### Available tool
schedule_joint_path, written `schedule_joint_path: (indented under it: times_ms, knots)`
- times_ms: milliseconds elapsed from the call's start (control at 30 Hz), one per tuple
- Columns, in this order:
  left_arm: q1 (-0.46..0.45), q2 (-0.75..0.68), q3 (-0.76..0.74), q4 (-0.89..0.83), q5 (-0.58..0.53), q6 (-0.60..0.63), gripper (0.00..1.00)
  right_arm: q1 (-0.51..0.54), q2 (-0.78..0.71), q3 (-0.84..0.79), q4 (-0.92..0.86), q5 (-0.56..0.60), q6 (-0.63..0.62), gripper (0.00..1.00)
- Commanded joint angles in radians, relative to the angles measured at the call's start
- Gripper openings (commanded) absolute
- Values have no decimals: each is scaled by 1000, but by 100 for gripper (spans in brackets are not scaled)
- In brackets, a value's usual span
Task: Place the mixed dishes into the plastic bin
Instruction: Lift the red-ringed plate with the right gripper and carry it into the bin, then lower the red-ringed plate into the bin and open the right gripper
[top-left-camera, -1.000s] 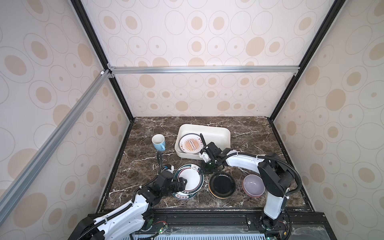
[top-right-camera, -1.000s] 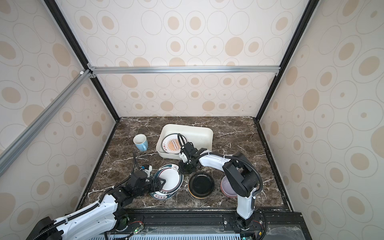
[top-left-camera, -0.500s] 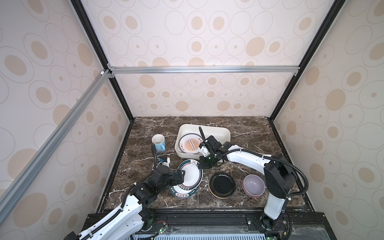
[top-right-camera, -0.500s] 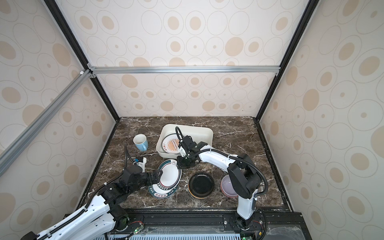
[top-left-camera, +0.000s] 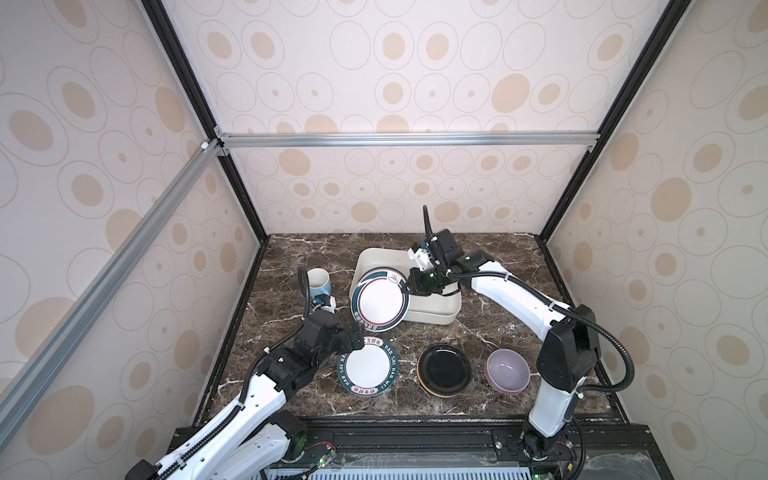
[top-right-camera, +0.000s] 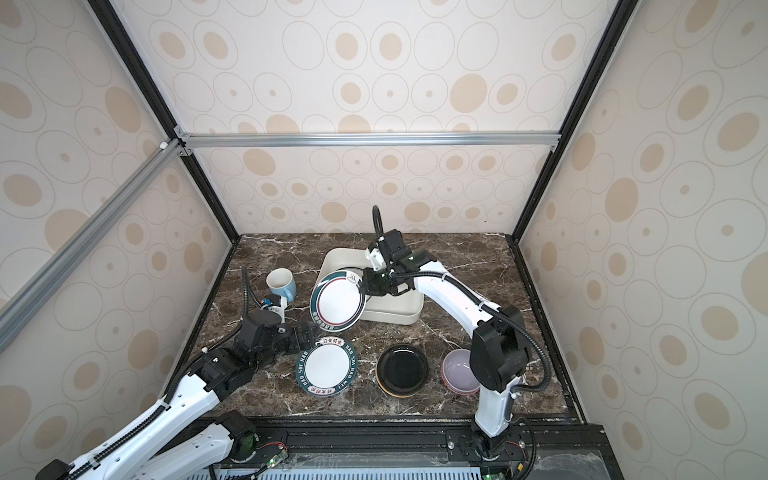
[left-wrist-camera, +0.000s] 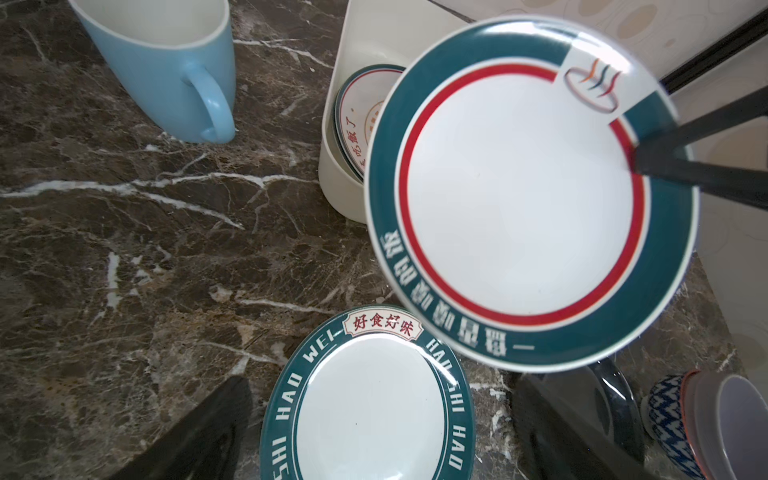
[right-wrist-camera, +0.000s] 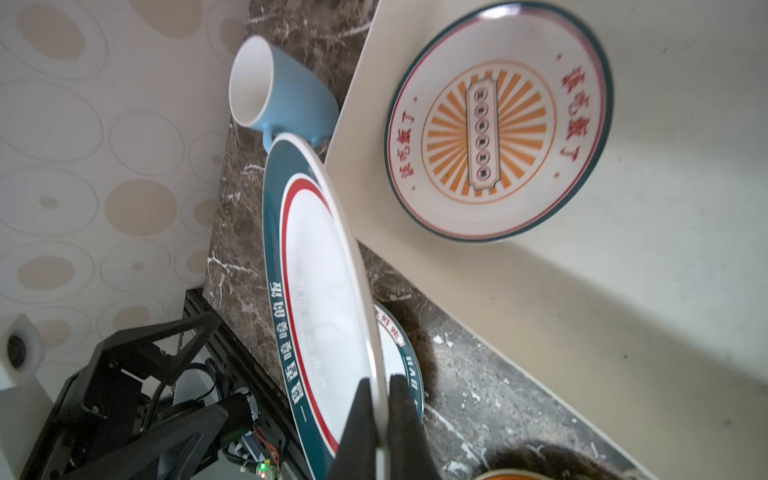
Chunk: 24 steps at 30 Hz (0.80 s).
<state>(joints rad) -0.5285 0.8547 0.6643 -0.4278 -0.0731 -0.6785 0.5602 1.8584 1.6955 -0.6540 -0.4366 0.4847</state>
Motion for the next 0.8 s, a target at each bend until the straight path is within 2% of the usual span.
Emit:
schedule_joint_path:
  times_ms: [0,233,500,633,733,767]
  knots:
    - [71,54,79,6,55,81,99,-39,107,92,-13,-39,-10,0]
    - [164,198,159,34,134,157,99,-89,330,307,-21,-51,-29,0]
    - [202,296,177,65,174,180,99,-112,518,461,-46,-71,-24,0]
    - [210,321,171,80,190,180,99,-112,561,477,-53,-81,-19,2]
    - [213,335,172,91,202,180,99,-113,571,477,-79,-55,-34,17]
    - [213,338,169,94,206,180,99,-111,571,475,-91,-39,-41,26]
